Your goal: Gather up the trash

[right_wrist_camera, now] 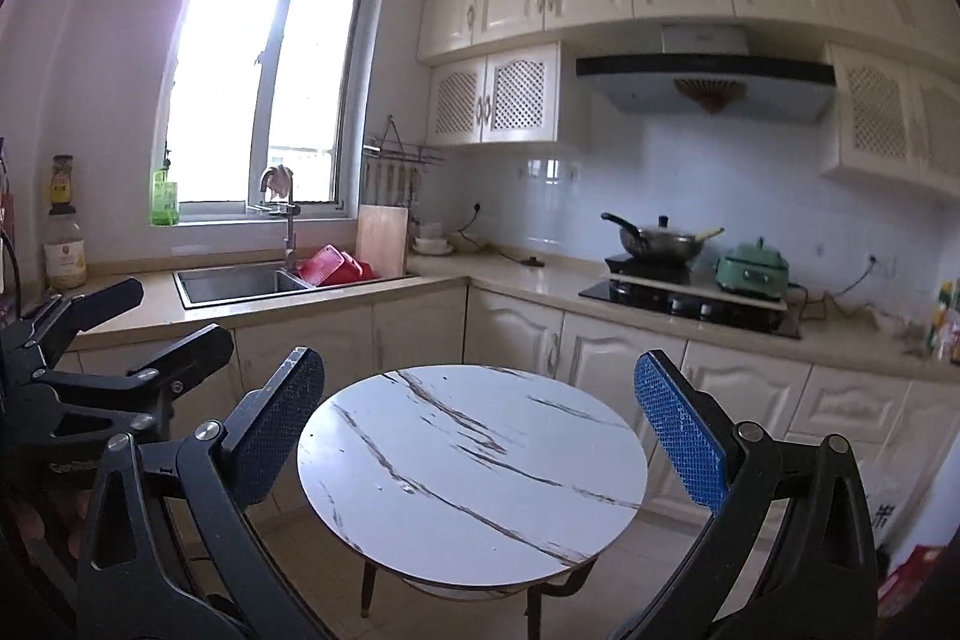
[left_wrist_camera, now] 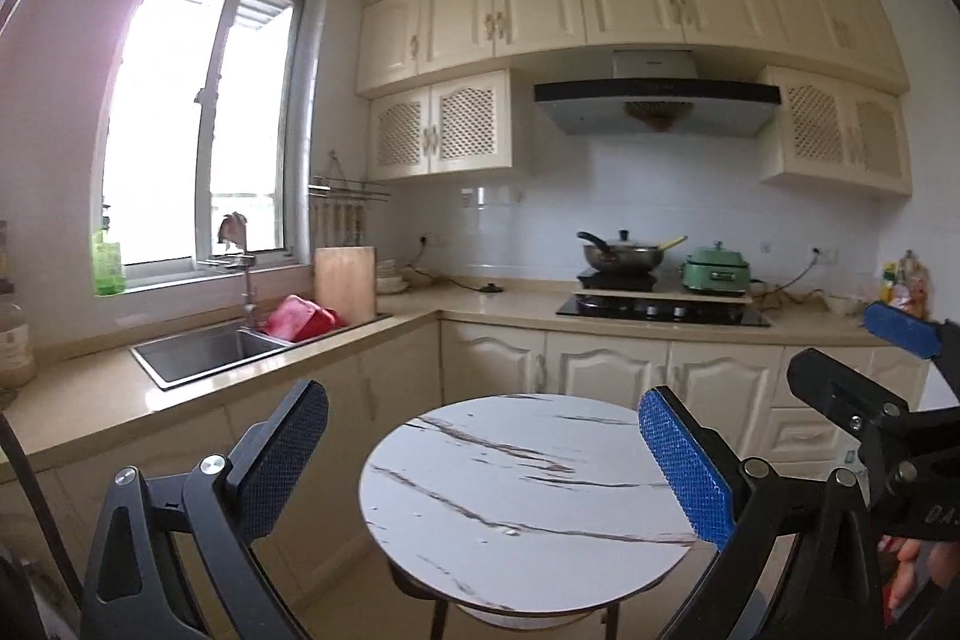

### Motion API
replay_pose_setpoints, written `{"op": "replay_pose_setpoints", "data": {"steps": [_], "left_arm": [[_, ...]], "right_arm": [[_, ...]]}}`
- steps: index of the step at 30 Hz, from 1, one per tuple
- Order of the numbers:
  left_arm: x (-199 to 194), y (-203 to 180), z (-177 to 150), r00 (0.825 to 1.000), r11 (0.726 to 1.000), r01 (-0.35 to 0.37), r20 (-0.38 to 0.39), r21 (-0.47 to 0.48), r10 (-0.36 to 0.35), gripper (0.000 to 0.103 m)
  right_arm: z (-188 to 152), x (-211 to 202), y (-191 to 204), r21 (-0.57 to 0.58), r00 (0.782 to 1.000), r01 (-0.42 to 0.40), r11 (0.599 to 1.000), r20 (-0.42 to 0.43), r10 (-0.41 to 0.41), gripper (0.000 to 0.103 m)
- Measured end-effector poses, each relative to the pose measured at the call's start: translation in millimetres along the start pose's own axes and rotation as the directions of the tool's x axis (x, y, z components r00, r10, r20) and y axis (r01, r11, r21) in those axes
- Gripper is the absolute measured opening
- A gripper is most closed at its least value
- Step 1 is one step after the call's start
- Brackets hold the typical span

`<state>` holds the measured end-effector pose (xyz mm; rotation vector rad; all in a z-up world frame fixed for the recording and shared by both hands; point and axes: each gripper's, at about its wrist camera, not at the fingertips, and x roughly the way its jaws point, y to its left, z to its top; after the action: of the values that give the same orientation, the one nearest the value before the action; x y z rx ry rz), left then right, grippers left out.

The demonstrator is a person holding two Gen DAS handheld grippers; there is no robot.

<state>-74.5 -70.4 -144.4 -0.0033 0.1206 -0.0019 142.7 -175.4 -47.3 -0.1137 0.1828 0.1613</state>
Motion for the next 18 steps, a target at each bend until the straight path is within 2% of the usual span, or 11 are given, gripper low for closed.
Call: {"op": "replay_pose_setpoints", "data": {"steps": [8, 18], "left_arm": [[8, -23, 7, 0.999, 0.999, -0.043, 0.014, -0.017, 0.043, 0.102], [18, -43, 8, 1.000, 1.000, -0.023, 0.007, 0.003, 0.023, 0.102]], "right_arm": [[-7, -9, 2, 0.013, 1.000, 0.010, 1.000, 0.014, -0.011, 0.103], [-16, -16, -7, 0.044, 1.000, 0.007, 0.999, 0.007, -0.008, 0.103]]}}
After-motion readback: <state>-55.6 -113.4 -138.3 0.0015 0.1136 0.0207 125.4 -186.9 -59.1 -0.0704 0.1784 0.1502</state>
